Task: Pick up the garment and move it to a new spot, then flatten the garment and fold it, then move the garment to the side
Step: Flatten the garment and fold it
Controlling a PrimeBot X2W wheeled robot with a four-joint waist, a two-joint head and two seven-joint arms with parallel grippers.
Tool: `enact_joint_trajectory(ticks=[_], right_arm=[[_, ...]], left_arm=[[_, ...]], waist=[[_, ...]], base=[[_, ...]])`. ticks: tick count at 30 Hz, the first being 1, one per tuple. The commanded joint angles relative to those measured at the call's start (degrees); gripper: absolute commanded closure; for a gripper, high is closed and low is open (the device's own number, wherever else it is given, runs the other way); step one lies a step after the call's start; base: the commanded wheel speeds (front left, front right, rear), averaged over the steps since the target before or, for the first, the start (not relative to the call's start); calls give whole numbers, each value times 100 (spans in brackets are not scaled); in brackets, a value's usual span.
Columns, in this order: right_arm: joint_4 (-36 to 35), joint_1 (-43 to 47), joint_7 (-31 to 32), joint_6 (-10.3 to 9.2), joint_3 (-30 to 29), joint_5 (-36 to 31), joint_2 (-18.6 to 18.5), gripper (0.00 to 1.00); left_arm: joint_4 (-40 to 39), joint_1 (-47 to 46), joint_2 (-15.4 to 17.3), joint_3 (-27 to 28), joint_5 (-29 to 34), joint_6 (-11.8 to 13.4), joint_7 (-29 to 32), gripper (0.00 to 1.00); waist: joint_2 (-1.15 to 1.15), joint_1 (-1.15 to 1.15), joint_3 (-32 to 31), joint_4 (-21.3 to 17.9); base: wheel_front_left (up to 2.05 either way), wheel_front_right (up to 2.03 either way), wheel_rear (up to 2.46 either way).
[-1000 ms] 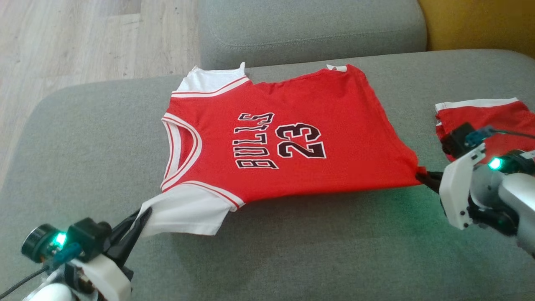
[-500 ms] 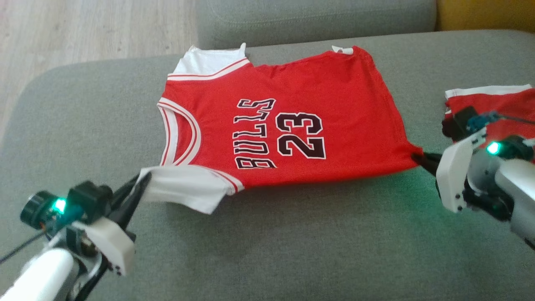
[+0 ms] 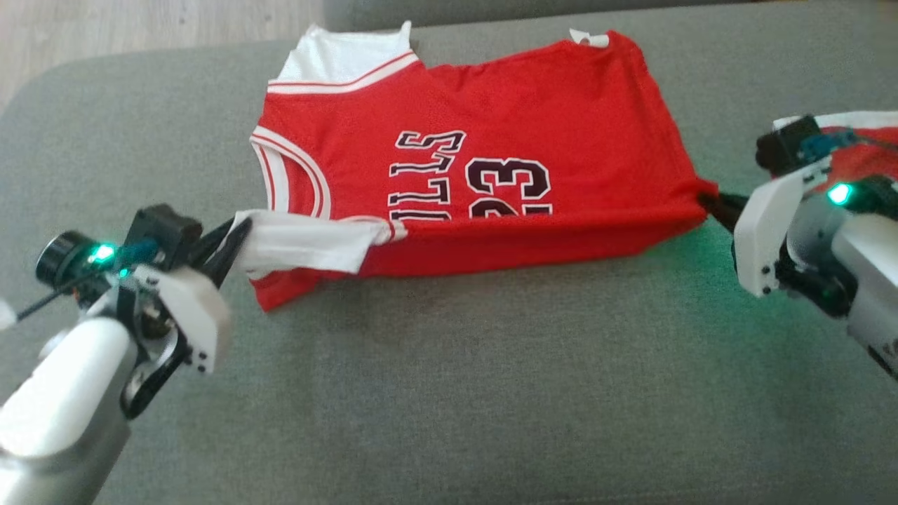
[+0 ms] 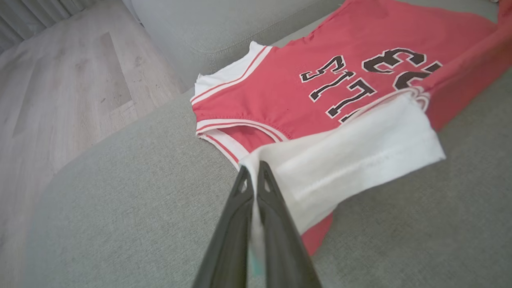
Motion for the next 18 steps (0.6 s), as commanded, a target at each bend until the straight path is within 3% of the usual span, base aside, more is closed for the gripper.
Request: enact_joint_trajectory(ticks=[1, 8, 12, 13, 14, 18], right_arm=[[44, -185, -100, -5, -65, -41, -34, 100], [432, -462, -273, -5, -3, -125, 209, 100], [684, -584, -475, -5, -8, -89, 315, 100], [765, -635, -596, -5, -25, -132, 333, 65], [865, -678, -713, -5, -60, -155, 367, 0], [1209, -831, -1270, -5, -289, -150, 553, 0]], left_arm=[[23, -478, 138, 205, -48, -31, 58, 100], [754, -1191, -91, -145, -80, -72, 78, 100], [1348, -1656, -379, -273, -172, -78, -17, 100], [1470, -1756, -452, -255, -168, -68, -98, 16], [1593, -1854, -527, -223, -155, -24, -218, 0], [1986, -2204, -815, -36, -21, 314, -1031, 0]], waist=[[0, -1, 118, -3], [0, -1, 410, -32], [0, -1, 535, -3], [0, -1, 553, 1], [0, -1, 567, 1], [0, -1, 589, 8]], base=[[0, 0, 0], [0, 0, 0], [0, 0, 0], [0, 0, 0], [0, 0, 0], [0, 0, 0]])
